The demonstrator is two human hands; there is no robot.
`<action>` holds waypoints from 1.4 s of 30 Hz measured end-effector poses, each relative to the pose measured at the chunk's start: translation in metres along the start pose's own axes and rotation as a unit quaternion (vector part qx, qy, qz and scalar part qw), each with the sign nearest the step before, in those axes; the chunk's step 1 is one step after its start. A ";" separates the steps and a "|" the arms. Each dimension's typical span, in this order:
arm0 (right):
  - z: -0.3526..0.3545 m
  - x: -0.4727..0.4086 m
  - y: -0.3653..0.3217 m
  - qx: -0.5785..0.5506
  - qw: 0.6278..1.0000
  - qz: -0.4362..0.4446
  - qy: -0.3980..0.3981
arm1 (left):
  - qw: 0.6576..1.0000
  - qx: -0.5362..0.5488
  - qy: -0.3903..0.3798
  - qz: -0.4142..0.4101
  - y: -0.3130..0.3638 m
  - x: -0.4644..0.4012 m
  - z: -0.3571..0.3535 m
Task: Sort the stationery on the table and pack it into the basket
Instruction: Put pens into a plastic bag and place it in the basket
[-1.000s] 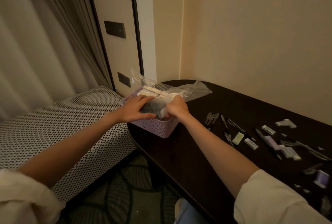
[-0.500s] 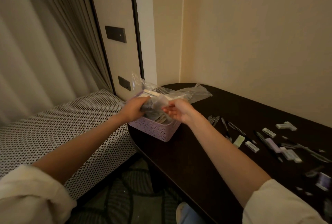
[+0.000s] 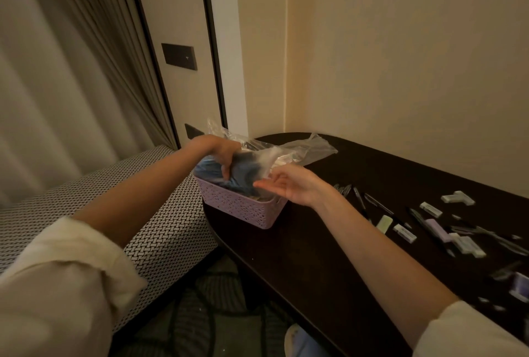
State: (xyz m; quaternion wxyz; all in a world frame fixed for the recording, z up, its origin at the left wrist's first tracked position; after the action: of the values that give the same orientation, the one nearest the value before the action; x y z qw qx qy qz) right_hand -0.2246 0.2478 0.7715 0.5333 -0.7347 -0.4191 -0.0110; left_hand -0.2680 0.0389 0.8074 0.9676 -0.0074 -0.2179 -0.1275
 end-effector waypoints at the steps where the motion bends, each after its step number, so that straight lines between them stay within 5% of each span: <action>1: -0.001 0.000 0.000 0.041 0.999 0.001 0.004 | 1.000 -0.009 -0.015 0.005 0.001 -0.003 0.001; 7: -0.020 -0.016 0.005 0.211 0.968 0.030 0.130 | 0.996 -0.039 -0.078 0.036 0.010 -0.018 0.002; 11: -0.019 -0.024 0.005 0.209 0.965 -0.008 0.159 | 0.997 -0.022 -0.063 0.029 0.006 -0.014 0.005; 17: -0.017 -0.034 0.004 0.188 0.964 -0.114 0.147 | 0.991 0.073 0.113 -0.007 -0.010 0.007 0.005; 22: -0.014 -0.040 0.000 0.351 0.908 -0.124 0.192 | 0.951 -0.116 0.277 0.071 0.012 0.015 -0.031; 25: -0.009 -0.047 0.002 0.479 0.842 -0.032 0.246 | 0.947 -0.103 0.294 0.083 0.012 0.007 -0.057; 28: -0.012 -0.043 0.008 0.643 0.669 0.125 0.351 | 0.956 -0.054 0.284 0.051 -0.004 -0.006 -0.077; 31: -0.015 -0.047 0.017 0.697 0.572 0.249 0.353 | 0.963 -0.058 0.262 0.027 -0.011 -0.017 -0.089; 42: -0.015 -0.058 0.026 0.773 0.518 0.264 0.254 | 0.988 -0.003 0.081 0.132 -0.020 -0.037 -0.092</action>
State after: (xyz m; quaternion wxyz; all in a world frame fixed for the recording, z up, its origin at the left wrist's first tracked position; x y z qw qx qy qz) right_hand -0.2394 0.1989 0.7309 0.9535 -0.0761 0.1035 0.2727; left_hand -0.2668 0.0223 0.7079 0.9904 -0.0285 -0.1353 0.0002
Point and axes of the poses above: each hand's wrist, its own x-axis away from the middle knuckle, its own z-axis out of the back of the hand, y = z × x, the point moved 1 cm from there along -x, towards the middle knuckle, and after that the axes turned 9 degrees about -z, right-handed, at the moved point
